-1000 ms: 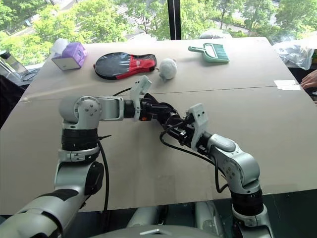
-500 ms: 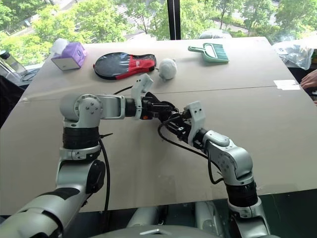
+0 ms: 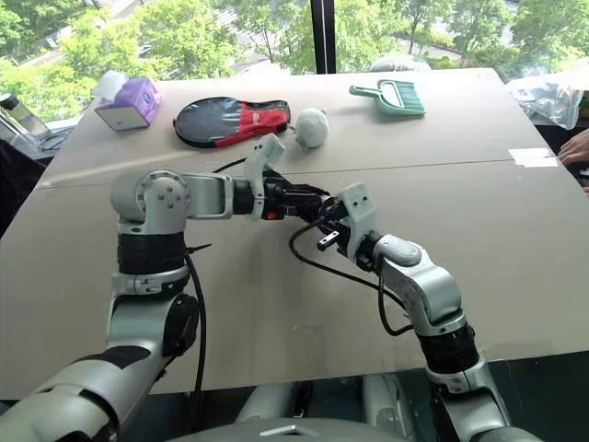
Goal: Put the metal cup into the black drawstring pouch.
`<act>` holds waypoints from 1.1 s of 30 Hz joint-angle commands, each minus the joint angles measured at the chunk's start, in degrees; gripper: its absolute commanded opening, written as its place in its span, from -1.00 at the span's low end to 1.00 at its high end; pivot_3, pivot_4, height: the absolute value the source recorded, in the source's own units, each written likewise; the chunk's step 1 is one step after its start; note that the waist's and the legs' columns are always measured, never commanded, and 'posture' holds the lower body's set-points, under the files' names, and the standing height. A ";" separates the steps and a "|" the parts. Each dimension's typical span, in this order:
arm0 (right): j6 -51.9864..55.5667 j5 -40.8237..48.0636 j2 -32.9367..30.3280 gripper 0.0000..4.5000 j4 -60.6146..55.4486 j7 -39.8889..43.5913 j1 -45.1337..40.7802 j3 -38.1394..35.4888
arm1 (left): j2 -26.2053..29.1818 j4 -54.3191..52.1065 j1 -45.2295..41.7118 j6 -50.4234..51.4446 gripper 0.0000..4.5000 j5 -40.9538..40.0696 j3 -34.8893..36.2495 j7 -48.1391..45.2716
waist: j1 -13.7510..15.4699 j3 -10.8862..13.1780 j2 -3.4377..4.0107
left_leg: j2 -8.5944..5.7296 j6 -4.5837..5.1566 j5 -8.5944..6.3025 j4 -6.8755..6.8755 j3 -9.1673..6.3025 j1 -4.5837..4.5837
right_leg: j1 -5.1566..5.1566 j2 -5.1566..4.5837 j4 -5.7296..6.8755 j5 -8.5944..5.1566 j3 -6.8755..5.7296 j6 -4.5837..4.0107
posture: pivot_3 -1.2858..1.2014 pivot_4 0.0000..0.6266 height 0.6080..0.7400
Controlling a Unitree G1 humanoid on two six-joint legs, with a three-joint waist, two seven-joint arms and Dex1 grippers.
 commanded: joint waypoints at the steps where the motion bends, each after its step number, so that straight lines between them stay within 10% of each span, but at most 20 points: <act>1: -9.32 -3.26 -0.52 -0.99 0.81 4.33 -2.91 3.34 | -1.38 -0.22 -2.38 1.87 -1.00 -1.52 1.72 0.35 | 0.01 0.00 0.00 | 0.00 0.00 0.00 0.00 0.00 0.00 | 0.00 0.00 -0.01 0.00 0.00 0.00 | 0.03 -0.52 1.00; 23: -37.34 -24.43 -3.49 -0.99 12.53 5.96 -6.39 8.48 | -5.35 6.64 -5.46 3.90 -1.00 -1.09 8.79 6.65 | -0.01 0.00 0.00 | 0.00 0.00 0.00 0.04 0.00 0.00 | 0.01 -0.01 -0.02 0.00 -0.02 0.00 | 0.03 -0.52 1.00; 33: -27.08 -22.22 -4.19 -0.99 7.17 8.87 -2.05 8.35 | 17.17 -7.90 3.57 -20.29 -1.00 8.76 -23.24 -8.04 | -1.06 0.01 0.01 | 0.02 -0.02 0.00 -0.08 0.00 0.08 | 0.02 0.02 -0.01 0.00 0.08 -0.01 | 0.03 -0.52 1.00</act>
